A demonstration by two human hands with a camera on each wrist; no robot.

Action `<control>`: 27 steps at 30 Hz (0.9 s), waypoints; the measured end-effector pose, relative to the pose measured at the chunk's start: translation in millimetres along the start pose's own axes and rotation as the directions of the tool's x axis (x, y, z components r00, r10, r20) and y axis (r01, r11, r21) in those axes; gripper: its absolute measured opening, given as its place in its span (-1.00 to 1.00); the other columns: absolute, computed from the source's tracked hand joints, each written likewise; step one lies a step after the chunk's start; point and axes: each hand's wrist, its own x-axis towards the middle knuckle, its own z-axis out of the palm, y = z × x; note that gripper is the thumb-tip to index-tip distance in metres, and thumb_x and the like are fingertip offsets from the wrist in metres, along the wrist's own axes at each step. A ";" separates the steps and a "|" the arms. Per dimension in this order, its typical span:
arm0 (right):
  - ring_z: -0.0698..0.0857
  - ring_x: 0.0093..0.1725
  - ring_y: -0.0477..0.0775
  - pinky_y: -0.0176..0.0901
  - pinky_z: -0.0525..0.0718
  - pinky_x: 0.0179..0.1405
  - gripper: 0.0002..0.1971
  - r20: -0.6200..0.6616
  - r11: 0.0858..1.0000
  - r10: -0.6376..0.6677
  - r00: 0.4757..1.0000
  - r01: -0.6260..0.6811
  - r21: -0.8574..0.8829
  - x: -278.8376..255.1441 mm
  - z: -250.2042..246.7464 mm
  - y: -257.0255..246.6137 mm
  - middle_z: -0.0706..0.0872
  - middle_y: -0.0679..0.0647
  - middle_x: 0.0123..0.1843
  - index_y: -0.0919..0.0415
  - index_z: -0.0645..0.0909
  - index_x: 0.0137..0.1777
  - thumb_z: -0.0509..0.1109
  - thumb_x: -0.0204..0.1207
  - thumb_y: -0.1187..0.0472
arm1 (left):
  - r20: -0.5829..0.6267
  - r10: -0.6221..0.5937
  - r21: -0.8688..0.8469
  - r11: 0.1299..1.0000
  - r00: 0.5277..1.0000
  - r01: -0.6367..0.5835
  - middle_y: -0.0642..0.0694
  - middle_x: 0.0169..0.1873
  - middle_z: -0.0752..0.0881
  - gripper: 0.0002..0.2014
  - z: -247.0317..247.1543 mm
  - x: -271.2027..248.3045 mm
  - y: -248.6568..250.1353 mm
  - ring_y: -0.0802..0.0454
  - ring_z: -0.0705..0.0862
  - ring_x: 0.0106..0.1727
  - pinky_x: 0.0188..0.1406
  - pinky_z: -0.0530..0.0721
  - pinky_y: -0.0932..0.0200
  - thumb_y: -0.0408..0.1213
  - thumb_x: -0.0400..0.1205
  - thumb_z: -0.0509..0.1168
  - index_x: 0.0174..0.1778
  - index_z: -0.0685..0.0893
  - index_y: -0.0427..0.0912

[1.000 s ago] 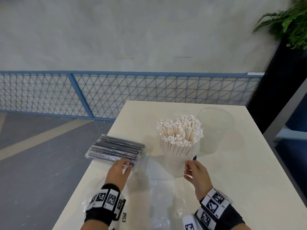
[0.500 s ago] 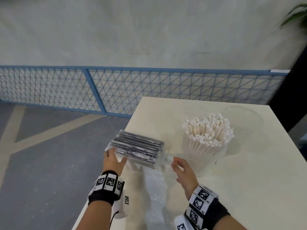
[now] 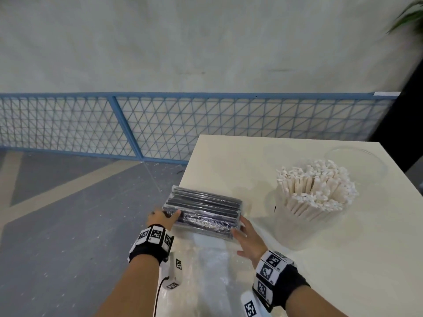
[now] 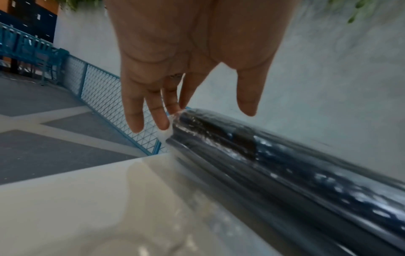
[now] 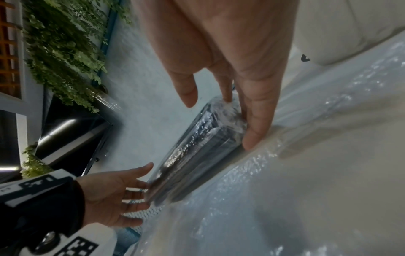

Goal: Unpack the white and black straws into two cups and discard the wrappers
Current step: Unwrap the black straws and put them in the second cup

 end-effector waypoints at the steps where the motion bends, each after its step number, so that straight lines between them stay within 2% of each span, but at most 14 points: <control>1: 0.42 0.48 0.23 0.15 0.55 0.27 -0.43 -0.017 0.999 0.012 1.000 -0.012 0.031 0.8 -1.1 0.4 0.30 0.16 0.60 -0.02 0.16 0.58 0.27 0.62 0.10 | 0.013 -0.011 0.026 1.000 1.000 0.011 -0.41 0.37 0.45 -0.29 -1.1 1.8 -3.7 -0.33 0.43 0.40 0.39 0.43 -0.18 0.22 0.50 0.25 0.39 0.40 -0.28; 3: 0.51 0.33 0.20 0.08 0.64 0.14 -0.60 -0.052 0.998 0.038 0.998 -0.034 0.059 2.3 -4.8 1.4 0.42 0.21 0.49 0.02 0.32 0.42 0.28 0.62 0.16 | 0.017 -0.014 0.007 1.000 1.000 0.014 -0.40 0.31 0.50 -0.30 -2.7 3.3 -9.7 -0.34 0.45 0.35 0.35 0.46 -0.20 0.28 0.44 0.28 0.32 0.44 -0.19; 5: 0.57 0.17 0.16 0.02 0.68 -0.01 -0.77 -0.087 0.997 0.032 0.996 -0.025 0.076 2.3 -8.6 2.8 0.52 0.22 0.33 0.02 0.40 0.19 0.32 0.59 0.22 | 0.003 0.023 -0.165 0.986 1.000 -0.022 -0.39 0.25 0.48 -0.39 -4.4 3.1 -10.9 -0.37 0.52 0.25 0.23 0.55 -0.21 0.18 0.45 0.35 0.27 0.42 -0.14; 6: 0.59 0.12 0.16 0.01 0.67 -0.05 -0.81 -0.099 0.997 0.021 0.995 -0.013 0.082 1.7 -10.8 4.5 0.56 0.23 0.25 0.01 0.42 0.08 0.34 0.58 0.23 | -0.001 0.054 -0.319 0.946 0.999 -0.052 -0.39 0.20 0.50 -0.48 -5.8 1.2 -9.3 -0.36 0.59 0.14 0.12 0.62 -0.22 0.08 0.46 0.38 0.21 0.41 -0.12; 8: 0.61 0.07 0.17 0.00 0.67 -0.07 -0.82 -0.093 0.997 -0.001 0.996 0.008 0.078 -1.5 -14.6 9.9 0.60 0.23 0.13 0.01 0.43 -0.03 0.39 0.54 0.24 | -0.017 0.107 -0.613 0.784 0.994 -0.095 -0.43 0.03 0.61 -0.67 -9.3 -6.3 -1.5 -0.29 0.66 -0.11 -0.09 0.68 -0.19 -0.12 0.49 0.42 -0.01 0.39 -0.05; 9: 0.62 0.04 0.16 0.00 0.67 -0.06 -0.81 -0.094 0.997 -0.014 0.995 0.021 0.072 -5.4 -16.4 11.6 0.61 0.23 0.09 0.02 0.44 -0.04 0.41 0.52 0.24 | -0.046 0.132 -0.689 0.714 0.990 -0.127 -0.41 -0.09 0.64 -0.72 -10.9 -10.0 3.0 -0.23 0.66 -0.23 -0.17 0.67 -0.14 -0.20 0.50 0.42 -0.12 0.38 -0.01; 11: 0.63 0.00 0.14 0.02 0.70 -0.06 -0.79 -0.110 0.996 -0.045 0.993 0.053 0.070 -12.4 -21.6 13.9 0.62 0.21 0.04 0.06 0.45 -0.04 0.44 0.49 0.28 | -0.110 0.188 -0.724 0.657 0.976 -0.209 -0.30 -0.23 0.64 -0.68 -15.7 -17.7 13.3 -0.15 0.63 -0.33 -0.23 0.66 -0.07 -0.29 0.49 0.43 -0.21 0.35 0.02; 14: 0.61 -0.03 0.10 -0.05 0.67 -0.16 -0.74 -0.134 0.991 -0.114 0.984 0.121 0.050 -24.4 -29.2 15.3 0.59 0.12 -0.01 0.09 0.45 -0.05 0.49 0.43 0.32 | -0.146 0.302 -0.722 0.618 0.942 -0.310 -0.29 -0.11 0.68 -0.67 -22.0 -27.2 23.3 -0.26 0.71 -0.17 -0.04 0.71 -0.31 -0.22 0.44 0.48 -0.18 0.40 0.10; 16: 0.60 0.03 0.13 -0.15 0.60 -0.14 -0.63 -0.188 0.976 -0.218 0.958 0.212 -0.048 -30.7 -34.4 16.4 0.54 0.13 0.05 0.00 0.44 -0.01 0.55 0.36 0.31 | -0.158 0.360 -0.717 0.598 0.919 -0.357 -0.35 -0.02 0.70 -0.66 -25.4 -30.3 26.8 -0.38 0.72 -0.06 0.01 0.67 -0.42 -0.15 0.37 0.53 -0.22 0.44 0.20; 19: 0.54 0.18 0.14 -0.09 0.57 0.16 -0.36 -0.231 0.958 -0.283 0.931 0.261 -0.123 -43.3 -40.9 16.2 0.42 0.18 0.20 -0.04 0.37 0.32 0.60 0.30 0.20 | -0.139 0.459 -0.706 0.575 0.878 -0.412 -0.38 0.06 0.69 -0.57 -29.2 -36.7 33.1 -0.41 0.68 0.05 0.10 0.60 -0.48 0.04 0.15 0.61 -0.22 0.50 0.21; 21: 0.44 0.26 0.07 0.00 0.48 0.39 -0.25 -0.220 0.957 -0.275 0.936 0.245 -0.155 -51.0 -45.4 18.2 0.33 0.13 0.27 -0.08 0.30 0.45 0.59 0.30 0.07 | -0.127 0.531 -0.723 0.528 0.838 -0.445 -0.35 0.00 0.69 -0.55 -34.7 -48.7 38.1 -0.32 0.68 -0.01 0.14 0.57 -0.49 -0.01 0.12 0.62 -0.22 0.51 0.16; 23: 0.41 0.32 0.07 0.04 0.39 0.50 -0.17 -0.196 0.951 -0.284 0.938 0.250 -0.182 -57.1 -49.8 21.9 0.26 0.09 0.33 -0.19 0.26 0.45 0.60 0.21 -0.13 | -0.117 0.582 -0.729 0.500 0.805 -0.468 -0.21 -0.17 0.70 -0.56 -37.7 -62.4 42.5 -0.19 0.67 -0.13 0.10 0.62 -0.40 -0.24 0.21 0.62 -0.18 0.50 0.06; 25: 0.47 0.36 0.11 0.14 0.43 0.49 -0.02 -0.134 0.959 -0.265 0.955 0.246 -0.143 -63.7 -55.1 26.3 0.29 0.05 0.39 -0.20 0.25 0.49 0.59 0.06 -0.32 | -0.059 0.620 -0.760 0.480 0.782 -0.438 -0.06 -0.26 0.74 -0.44 -36.0 -75.3 46.1 -0.09 0.70 -0.20 -0.05 0.75 -0.12 -0.16 0.06 0.67 -0.15 0.50 0.01; 27: 0.60 0.31 0.13 0.20 0.56 0.37 -0.07 -0.022 0.971 -0.233 0.972 0.231 -0.066 -71.1 -62.1 31.8 0.51 0.03 0.36 -0.07 0.35 0.47 0.60 0.09 -0.29 | -0.035 0.622 -0.825 0.424 0.782 -0.374 0.01 -0.26 0.75 -0.35 -27.5 -86.4 49.4 0.02 0.71 -0.22 -0.22 0.77 0.18 -0.14 0.00 0.68 -0.08 0.49 0.01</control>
